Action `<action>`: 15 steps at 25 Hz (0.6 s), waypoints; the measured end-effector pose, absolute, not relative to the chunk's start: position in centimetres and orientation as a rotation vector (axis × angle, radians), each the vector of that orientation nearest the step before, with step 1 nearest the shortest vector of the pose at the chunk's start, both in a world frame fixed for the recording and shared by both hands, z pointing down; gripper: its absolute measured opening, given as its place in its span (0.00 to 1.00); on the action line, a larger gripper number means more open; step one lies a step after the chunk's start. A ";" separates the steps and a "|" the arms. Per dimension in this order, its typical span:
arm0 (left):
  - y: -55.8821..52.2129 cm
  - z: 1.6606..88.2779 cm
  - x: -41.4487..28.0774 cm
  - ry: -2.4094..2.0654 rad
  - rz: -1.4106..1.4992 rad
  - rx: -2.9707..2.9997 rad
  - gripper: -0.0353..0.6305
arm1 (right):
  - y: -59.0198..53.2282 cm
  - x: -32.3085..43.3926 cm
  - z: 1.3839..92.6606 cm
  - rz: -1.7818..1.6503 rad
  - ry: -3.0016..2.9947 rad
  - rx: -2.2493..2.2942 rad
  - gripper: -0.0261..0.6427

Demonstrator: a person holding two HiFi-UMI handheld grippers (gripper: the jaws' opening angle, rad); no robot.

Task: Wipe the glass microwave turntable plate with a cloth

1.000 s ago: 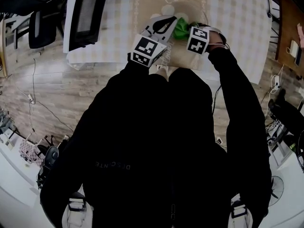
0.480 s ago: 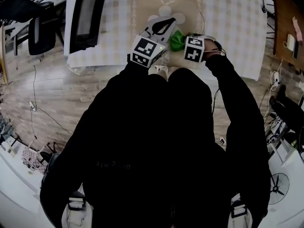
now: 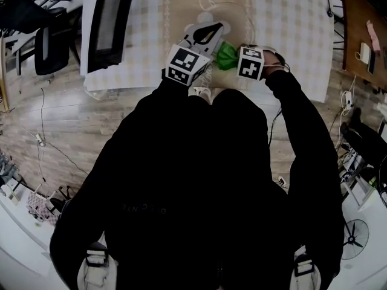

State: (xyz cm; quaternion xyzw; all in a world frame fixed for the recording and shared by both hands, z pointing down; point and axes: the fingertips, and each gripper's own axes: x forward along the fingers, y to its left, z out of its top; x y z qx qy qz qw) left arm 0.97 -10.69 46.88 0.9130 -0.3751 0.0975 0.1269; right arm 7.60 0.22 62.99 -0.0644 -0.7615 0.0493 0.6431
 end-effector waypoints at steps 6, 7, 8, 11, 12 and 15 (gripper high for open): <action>-12.1 46.7 1.5 -1.107 0.270 2.659 0.09 | -5.5 9.5 61.4 0.076 -1.765 -0.023 0.21; -12.4 46.7 1.6 -1.109 0.267 2.661 0.09 | -6.6 9.8 61.1 0.062 -1.770 -0.001 0.21; -12.7 46.6 1.7 -1.112 0.266 2.662 0.09 | -7.7 10.0 60.9 0.047 -1.774 0.019 0.21; -13.5 46.5 2.1 -1.116 0.265 2.657 0.09 | -10.6 10.6 60.5 0.010 -1.786 0.069 0.21; -13.7 46.6 2.2 -1.115 0.273 2.653 0.09 | -11.5 10.7 60.4 0.002 -1.789 0.080 0.21; -14.6 46.7 2.5 -1.119 0.281 2.650 0.09 | -13.7 11.2 60.4 -0.019 -1.796 0.105 0.21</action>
